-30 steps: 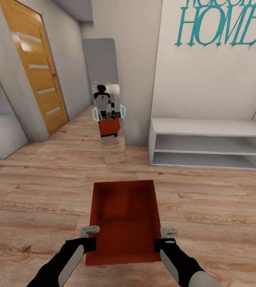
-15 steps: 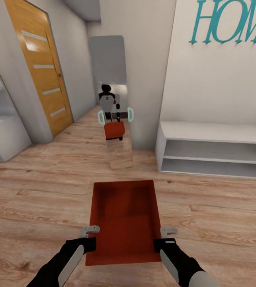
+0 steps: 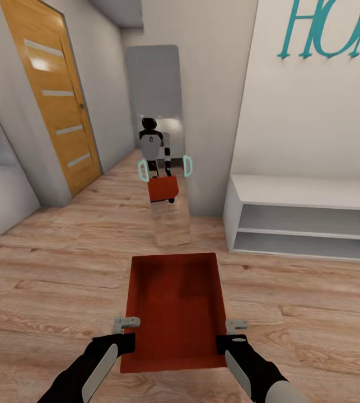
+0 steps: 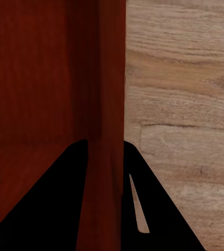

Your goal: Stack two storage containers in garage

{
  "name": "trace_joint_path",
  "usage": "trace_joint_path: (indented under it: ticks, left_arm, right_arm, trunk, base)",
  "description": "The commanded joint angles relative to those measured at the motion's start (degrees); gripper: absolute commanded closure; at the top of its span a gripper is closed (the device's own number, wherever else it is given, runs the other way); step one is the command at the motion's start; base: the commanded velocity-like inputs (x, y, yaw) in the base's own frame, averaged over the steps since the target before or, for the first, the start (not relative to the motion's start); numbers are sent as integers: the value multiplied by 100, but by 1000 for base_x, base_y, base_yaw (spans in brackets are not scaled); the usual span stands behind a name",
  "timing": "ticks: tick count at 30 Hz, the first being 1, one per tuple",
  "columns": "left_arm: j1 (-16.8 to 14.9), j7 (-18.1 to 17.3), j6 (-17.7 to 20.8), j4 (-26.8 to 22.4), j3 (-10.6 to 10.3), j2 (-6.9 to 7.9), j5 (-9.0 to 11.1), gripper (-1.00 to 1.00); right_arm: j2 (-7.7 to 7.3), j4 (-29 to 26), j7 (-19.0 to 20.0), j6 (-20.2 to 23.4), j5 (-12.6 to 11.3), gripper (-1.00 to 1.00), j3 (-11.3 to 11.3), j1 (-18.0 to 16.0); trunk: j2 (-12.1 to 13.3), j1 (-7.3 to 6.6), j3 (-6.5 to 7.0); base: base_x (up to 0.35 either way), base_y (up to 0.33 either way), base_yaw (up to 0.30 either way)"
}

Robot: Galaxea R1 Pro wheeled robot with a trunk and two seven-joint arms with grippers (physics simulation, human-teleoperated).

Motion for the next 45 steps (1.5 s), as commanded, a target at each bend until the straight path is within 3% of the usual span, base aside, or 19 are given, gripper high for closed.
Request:
trace_joint_path:
  ticks: [1,11,35,45]
  left_arm:
    - [-8,53,-435,-93,29,7,-4,100]
    - [-8,53,-435,-93,29,7,-4,100]
    - [-8,53,-435,-93,29,7,-4,100]
    - [-8,53,-435,-93,29,7,-4,100]
  right_arm:
    - [-4,-4,-29,32,-64,100,7,1]
    - [-6,-4,-30,28,-64,100,7,1]
    - [-5,-4,-30,29,-64,100,7,1]
    - [-3,-4,-30,34,-64,100,7,1]
  trunk:
    - [-2,3,-6]
    - [-2,3,-6]
    - [-2,3,-6]
    - [-2,3,-6]
  base:
    - [344,83,0]
    - [344,93,59]
    - [343,150,282]
    - [332,186,45]
